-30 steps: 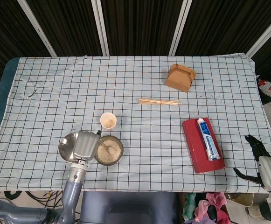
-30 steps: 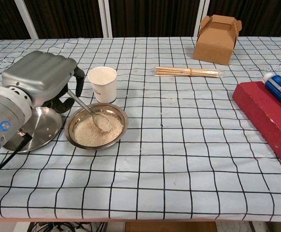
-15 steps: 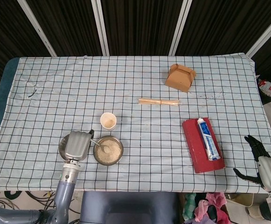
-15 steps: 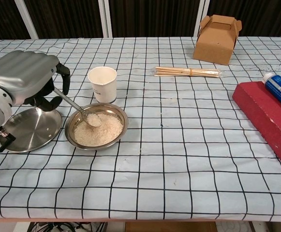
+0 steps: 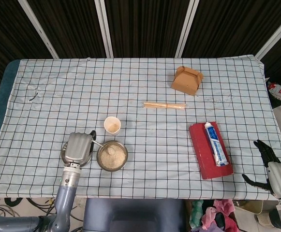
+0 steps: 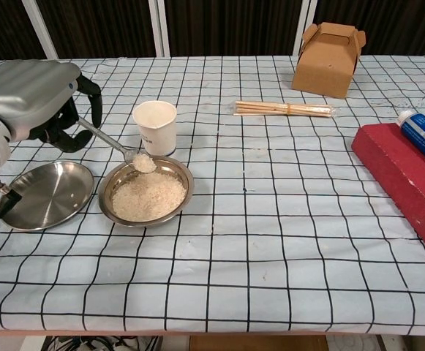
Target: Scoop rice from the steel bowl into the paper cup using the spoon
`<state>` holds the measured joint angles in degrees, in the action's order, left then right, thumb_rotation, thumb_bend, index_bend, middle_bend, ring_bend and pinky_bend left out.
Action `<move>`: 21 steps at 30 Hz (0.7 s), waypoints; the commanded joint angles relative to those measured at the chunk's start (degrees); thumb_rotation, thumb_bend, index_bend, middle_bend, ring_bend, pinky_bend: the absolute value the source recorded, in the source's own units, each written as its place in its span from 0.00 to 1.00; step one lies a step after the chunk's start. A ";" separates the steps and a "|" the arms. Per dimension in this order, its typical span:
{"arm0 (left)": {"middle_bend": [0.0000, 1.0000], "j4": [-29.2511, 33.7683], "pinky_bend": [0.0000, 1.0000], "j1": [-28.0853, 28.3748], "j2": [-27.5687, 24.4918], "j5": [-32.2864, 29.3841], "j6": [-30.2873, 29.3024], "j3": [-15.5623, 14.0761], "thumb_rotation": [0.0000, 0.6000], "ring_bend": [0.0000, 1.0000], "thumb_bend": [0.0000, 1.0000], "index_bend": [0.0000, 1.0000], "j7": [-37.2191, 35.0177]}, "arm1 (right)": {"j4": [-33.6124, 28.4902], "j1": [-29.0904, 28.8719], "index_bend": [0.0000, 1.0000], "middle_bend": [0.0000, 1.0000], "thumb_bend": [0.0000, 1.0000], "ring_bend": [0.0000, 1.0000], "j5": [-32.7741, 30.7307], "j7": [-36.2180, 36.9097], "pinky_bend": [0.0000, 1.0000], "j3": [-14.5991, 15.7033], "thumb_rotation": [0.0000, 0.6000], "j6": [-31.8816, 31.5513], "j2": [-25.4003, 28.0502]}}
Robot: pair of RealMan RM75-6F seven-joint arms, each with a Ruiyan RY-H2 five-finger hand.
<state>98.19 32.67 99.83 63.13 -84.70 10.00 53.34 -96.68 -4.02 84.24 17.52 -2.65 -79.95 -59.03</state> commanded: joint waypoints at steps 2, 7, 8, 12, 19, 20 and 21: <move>1.00 1.40 1.00 0.57 -0.83 -0.66 0.24 1.67 1.00 1.00 0.51 0.80 0.79 | 0.01 -0.01 0.00 0.00 0.16 0.00 0.00 0.03 0.18 -0.01 1.00 -0.01 0.00; 1.00 2.51 1.00 1.11 -1.99 -1.73 0.55 3.44 1.00 1.00 0.51 0.80 1.47 | 0.02 -0.01 0.00 0.00 0.16 0.00 -0.07 0.08 0.18 -0.05 1.00 0.00 0.02; 1.00 2.64 1.00 1.23 -2.23 -2.14 0.68 3.87 1.00 1.00 0.51 0.80 1.55 | 0.03 -0.01 0.00 0.00 0.16 0.00 -0.09 0.08 0.18 -0.06 1.00 0.01 0.03; 1.00 2.71 1.00 2.11 -3.25 -3.00 1.27 5.36 1.00 1.00 0.51 0.80 2.23 | 0.01 -0.01 0.00 0.00 0.16 0.00 -0.09 0.02 0.18 -0.04 1.00 0.02 0.02; 1.00 1.84 1.00 4.66 -4.91 -6.30 3.09 9.50 1.00 1.00 0.51 0.80 3.43 | 0.03 -0.03 0.00 0.00 0.16 0.00 -0.22 -0.24 0.18 -0.07 1.00 0.09 0.00; 1.00 1.74 1.00 4.87 -5.02 -6.59 3.22 9.76 1.00 1.00 0.51 0.80 3.50 | 0.02 -0.03 0.00 0.00 0.16 0.00 -0.23 -0.25 0.18 -0.07 1.00 0.10 0.00; 1.00 1.63 1.00 5.08 -5.12 -6.86 3.34 9.99 1.00 1.00 0.51 0.80 3.57 | 0.03 -0.03 0.00 0.00 0.16 0.00 -0.24 -0.27 0.18 -0.07 1.00 0.10 0.01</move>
<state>100.02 37.47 94.94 56.55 -81.62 19.70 56.72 -96.65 -4.05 84.00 17.26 -2.72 -79.85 -59.02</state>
